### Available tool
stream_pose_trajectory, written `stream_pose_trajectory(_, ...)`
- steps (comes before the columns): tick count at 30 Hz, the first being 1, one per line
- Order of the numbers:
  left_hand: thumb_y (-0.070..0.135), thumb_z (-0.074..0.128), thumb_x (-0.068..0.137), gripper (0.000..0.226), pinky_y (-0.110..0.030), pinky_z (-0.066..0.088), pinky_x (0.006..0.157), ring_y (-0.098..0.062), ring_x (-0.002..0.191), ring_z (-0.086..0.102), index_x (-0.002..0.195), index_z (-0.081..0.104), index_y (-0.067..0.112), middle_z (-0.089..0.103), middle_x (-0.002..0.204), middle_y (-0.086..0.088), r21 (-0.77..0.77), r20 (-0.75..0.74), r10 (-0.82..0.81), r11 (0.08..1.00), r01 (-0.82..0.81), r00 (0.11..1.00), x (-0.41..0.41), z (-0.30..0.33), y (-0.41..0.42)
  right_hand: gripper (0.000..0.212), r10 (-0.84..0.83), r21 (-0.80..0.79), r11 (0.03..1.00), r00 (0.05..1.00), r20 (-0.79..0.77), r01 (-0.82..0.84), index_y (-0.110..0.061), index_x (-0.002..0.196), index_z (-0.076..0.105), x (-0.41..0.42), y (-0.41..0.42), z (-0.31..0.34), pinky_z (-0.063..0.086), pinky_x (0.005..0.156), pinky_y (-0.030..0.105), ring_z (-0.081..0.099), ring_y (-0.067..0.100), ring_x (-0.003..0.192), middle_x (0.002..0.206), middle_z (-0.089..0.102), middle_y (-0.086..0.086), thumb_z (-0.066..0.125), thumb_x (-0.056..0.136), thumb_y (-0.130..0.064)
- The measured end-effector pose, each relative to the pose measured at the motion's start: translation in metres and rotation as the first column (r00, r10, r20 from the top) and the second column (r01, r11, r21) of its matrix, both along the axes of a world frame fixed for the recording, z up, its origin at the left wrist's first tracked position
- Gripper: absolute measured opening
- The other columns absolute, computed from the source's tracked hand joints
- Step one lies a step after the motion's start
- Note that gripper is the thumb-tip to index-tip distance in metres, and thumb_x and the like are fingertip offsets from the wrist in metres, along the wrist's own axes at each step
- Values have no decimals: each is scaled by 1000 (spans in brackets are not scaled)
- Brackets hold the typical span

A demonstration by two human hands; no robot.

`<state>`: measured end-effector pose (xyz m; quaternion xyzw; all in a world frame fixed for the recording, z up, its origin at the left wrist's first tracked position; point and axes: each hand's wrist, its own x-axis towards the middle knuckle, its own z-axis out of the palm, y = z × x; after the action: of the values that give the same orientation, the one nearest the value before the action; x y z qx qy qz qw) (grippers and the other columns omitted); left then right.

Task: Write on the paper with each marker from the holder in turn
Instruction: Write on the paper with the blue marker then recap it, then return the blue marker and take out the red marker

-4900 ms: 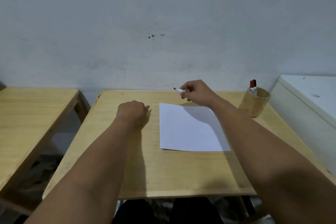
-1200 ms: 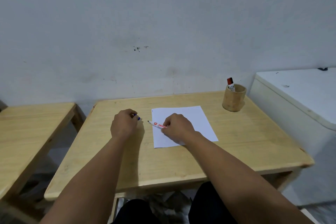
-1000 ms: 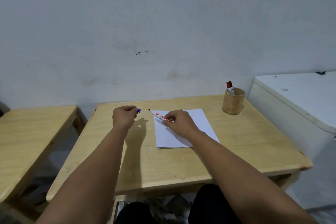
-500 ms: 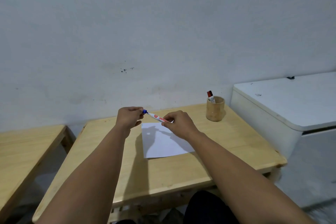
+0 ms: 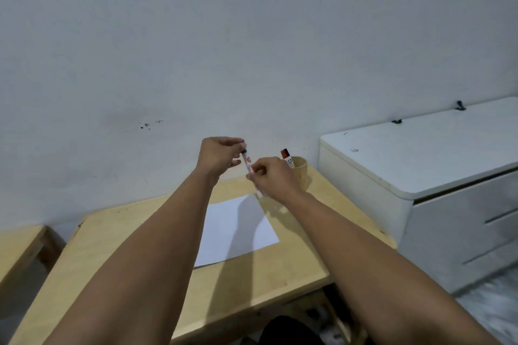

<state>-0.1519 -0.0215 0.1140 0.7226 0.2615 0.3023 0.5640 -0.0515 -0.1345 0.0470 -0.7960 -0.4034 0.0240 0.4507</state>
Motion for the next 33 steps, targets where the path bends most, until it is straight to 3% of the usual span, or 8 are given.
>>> stream_pose_trajectory(4, 18, 81, 82, 14, -34, 60, 80, -20, 90, 72, 93, 82, 9, 78, 90, -3, 337, -81, -35, 940, 60, 996, 71, 45, -12, 6, -85, 184, 976, 979, -183, 119, -17, 87, 77, 36, 3, 22, 53, 73, 33, 72, 20, 80, 82, 80, 0, 79, 90, -21)
stream_pose_trajectory(7, 33, 77, 87, 30, -26, 49, 80, -16, 94, 65, 112, 77, 17, 70, 96, 3, 455, -127, -19, 887, 76, 992, 99, 55, -7, 9, -132, 145, 976, 969, -211, 165, -20, 95, 72, 77, -4, 33, 59, 77, 37, 73, 23, 75, 83, 81, 4, 79, 89, -18)
stream_pose_trajectory(11, 36, 66, 94, 46, -35, 51, 100, -21, 106, 66, 135, 64, 18, 66, 106, -1, 413, -165, 18, 909, 53, 986, 119, 14, 7, 13, -236, 53, 968, 959, -158, 247, -17, 101, 71, 126, -16, 33, 55, 71, 30, 76, 22, 78, 74, 77, 0, 76, 89, -14)
stream_pose_trajectory(16, 23, 71, 86, 70, -31, 50, 92, -27, 119, 63, 151, 46, 15, 63, 137, -12, 327, -406, -46, 925, 192, 913, 140, -62, 17, 17, -253, -63, 967, 961, -112, 247, -17, 101, 71, 161, -8, 21, 59, 84, 39, 75, 27, 88, 88, 78, 5, 75, 84, -17)
stream_pose_trajectory(20, 35, 86, 77, 102, -35, 43, 106, -26, 138, 49, 159, 29, 13, 47, 155, -10, 212, -518, -152, 930, 299, 842, 158, -102, 13, 17, -216, -218, 954, 976, -21, 207, -28, 84, 57, 169, 9, 13, 58, 83, 43, 70, 28, 90, 85, 68, -3, 74, 81, -28)
stream_pose_trajectory(23, 41, 90, 69, 99, -32, 48, 101, -21, 129, 56, 152, 41, 18, 56, 145, -1, 153, -463, -206, 940, 306, 862, 169, -118, 11, 21, -185, -257, 948, 982, 28, 186, -23, 88, 57, 173, 22, 13, 57, 80, 41, 67, 28, 90, 89, 67, -2, 76, 81, -27)
stream_pose_trajectory(26, 41, 93, 64, 83, -40, 55, 98, -14, 113, 65, 136, 56, 23, 68, 128, 5, 122, -376, -218, 952, 281, 901, 174, -129, 7, 28, -164, -305, 937, 985, 52, 172, -26, 80, 51, 177, 29, 13, 50, 72, 35, 65, 27, 87, 86, 63, -4, 78, 80, -25)
stream_pose_trajectory(33, 44, 93, 62, 80, -39, 56, 92, -12, 106, 66, 132, 59, 27, 70, 116, 9, 155, -360, -184, 955, 254, 915, 168, -129, 5, 24, -164, -450, 878, 986, 39, 163, -23, 73, 55, 175, 31, 12, 49, 79, 38, 64, 23, 84, 76, 64, -7, 72, 79, -39)
